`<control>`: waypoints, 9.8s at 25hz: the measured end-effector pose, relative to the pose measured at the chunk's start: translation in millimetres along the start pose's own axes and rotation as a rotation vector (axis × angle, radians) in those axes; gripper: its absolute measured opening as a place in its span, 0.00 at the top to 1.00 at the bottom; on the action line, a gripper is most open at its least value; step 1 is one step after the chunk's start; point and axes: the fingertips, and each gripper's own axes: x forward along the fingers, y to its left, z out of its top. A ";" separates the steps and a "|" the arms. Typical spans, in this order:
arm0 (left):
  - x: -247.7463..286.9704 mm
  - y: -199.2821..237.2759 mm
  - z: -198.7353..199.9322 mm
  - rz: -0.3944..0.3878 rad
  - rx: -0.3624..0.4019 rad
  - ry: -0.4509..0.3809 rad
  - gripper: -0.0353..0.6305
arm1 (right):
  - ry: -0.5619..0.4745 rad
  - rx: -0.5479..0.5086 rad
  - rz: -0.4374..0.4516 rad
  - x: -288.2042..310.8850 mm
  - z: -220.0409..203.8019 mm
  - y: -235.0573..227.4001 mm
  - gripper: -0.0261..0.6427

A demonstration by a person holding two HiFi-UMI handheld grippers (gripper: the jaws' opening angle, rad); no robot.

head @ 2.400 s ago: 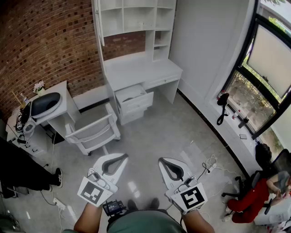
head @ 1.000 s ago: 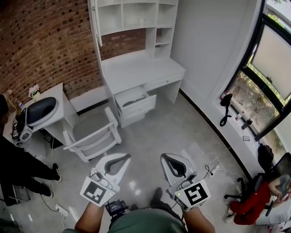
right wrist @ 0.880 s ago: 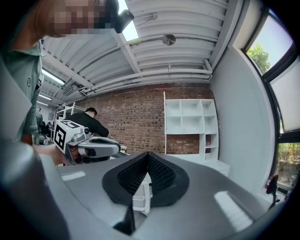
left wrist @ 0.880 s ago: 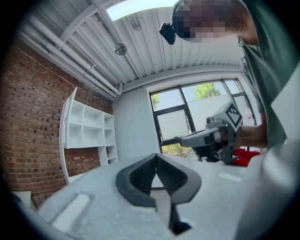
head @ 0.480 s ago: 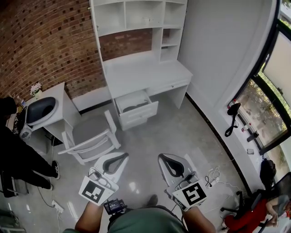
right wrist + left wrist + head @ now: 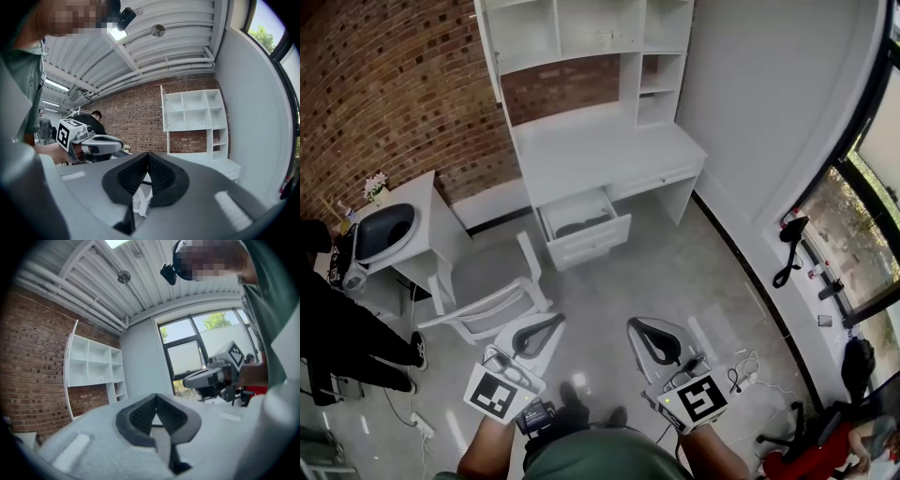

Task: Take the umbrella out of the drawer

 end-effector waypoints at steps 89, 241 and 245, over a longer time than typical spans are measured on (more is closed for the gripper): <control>422.0 504.4 -127.6 0.006 -0.083 0.058 0.94 | 0.089 0.072 0.035 518.0 -11.3 -428.5 0.95; 452.8 436.7 -685.9 -0.376 -0.102 1.167 0.65 | 1.154 -0.678 0.865 638.4 -601.9 -432.9 0.61; 454.5 442.6 -653.8 -0.362 -0.074 1.141 0.65 | 1.124 -0.691 0.850 636.6 -571.3 -435.6 0.61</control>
